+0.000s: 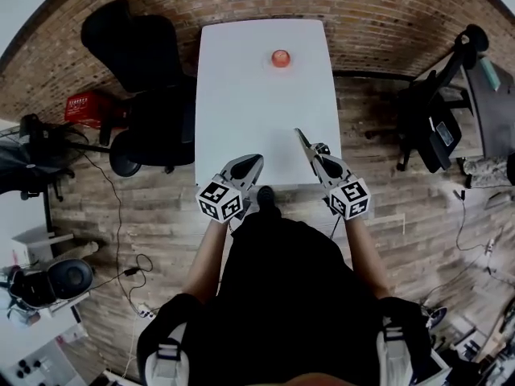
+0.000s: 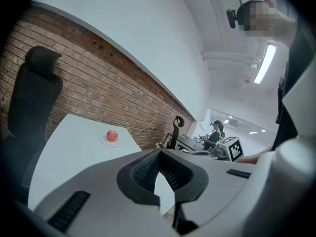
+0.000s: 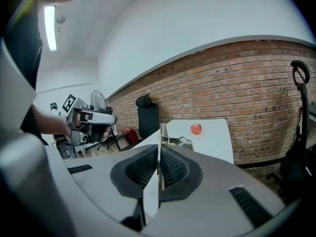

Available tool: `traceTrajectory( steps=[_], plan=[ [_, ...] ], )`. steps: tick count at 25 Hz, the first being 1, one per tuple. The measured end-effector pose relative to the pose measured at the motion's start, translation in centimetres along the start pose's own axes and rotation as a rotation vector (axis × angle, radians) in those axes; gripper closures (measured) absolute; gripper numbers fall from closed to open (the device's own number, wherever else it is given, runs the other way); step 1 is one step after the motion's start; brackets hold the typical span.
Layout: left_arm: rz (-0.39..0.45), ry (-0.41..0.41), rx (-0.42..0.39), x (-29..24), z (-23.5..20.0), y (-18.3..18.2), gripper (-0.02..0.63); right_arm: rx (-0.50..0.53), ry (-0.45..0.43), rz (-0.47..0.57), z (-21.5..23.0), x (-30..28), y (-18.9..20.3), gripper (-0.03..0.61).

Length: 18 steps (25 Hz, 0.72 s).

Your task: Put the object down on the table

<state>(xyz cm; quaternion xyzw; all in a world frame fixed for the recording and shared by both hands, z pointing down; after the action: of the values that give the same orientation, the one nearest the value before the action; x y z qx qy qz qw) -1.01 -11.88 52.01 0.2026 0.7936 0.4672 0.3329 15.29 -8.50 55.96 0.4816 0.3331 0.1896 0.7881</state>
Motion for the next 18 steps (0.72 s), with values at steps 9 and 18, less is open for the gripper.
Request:
traceTrajectory(
  steps=[9, 18],
  plan=[
    [-0.025, 0.018, 0.012, -1.2, -4.6, -0.8, 0.592, -0.017, 0.010, 0.003, 0.3, -4.9, -1.0, 0.578],
    [-0.023, 0.030, 0.012, -1.7, -8.5, -1.8, 0.592, -0.017, 0.009, -0.016, -0.2, -9.4, -1.4, 0.578]
  ],
)
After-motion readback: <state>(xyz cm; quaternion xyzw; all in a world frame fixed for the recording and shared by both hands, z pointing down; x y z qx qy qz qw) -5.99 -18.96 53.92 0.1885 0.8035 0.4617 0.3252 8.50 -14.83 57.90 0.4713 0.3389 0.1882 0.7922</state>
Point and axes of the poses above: the fingertips, and each gripper's own axes: x backward along the fingers, z to its right, y out of its underside, the point moved 1 cm from there along x, backward along the fingers, and after that the axes turned 15 degrees about -y, right-handed, at the moved point
